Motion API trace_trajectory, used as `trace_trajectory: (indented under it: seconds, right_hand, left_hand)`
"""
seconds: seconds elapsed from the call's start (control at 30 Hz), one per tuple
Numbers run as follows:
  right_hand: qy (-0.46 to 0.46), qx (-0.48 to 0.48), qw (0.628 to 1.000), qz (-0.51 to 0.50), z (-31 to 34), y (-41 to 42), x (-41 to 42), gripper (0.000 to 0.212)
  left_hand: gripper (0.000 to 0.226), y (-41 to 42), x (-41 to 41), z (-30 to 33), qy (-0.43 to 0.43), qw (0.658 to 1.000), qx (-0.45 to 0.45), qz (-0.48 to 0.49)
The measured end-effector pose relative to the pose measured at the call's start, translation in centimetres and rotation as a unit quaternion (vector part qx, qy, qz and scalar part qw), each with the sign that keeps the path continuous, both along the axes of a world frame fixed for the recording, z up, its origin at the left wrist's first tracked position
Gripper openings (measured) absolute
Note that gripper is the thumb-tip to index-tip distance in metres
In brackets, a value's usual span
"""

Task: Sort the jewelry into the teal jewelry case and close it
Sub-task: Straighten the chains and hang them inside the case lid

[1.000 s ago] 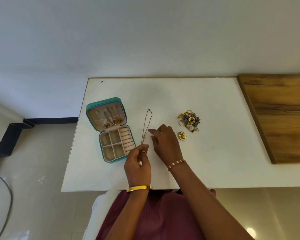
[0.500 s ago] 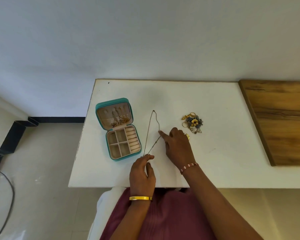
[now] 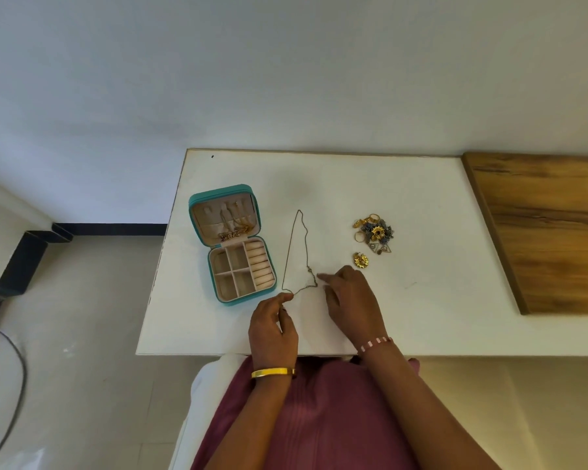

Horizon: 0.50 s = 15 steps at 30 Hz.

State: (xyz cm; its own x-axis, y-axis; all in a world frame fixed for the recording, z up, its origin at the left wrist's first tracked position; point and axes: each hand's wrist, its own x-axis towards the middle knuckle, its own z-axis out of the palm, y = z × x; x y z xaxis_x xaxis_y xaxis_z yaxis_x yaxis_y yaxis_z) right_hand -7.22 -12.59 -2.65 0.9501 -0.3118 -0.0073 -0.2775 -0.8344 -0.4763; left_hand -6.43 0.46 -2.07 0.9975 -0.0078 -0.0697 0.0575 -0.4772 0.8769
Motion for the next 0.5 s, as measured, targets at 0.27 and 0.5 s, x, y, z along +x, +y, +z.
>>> trace_trajectory:
  seconds: [0.27,0.5]
  right_hand:
    - [0.027,-0.031,0.999,-0.036,0.3,1.6,5.1,0.021]
    - [-0.022,-0.177,0.984,-0.004,-0.7,2.2,4.5,0.034]
  left_hand:
    - [0.04,0.1,0.3,-1.3,0.003,0.988,0.11,-0.104]
    - [0.036,0.4,0.2,-1.0,0.009,0.992,0.092,-0.087]
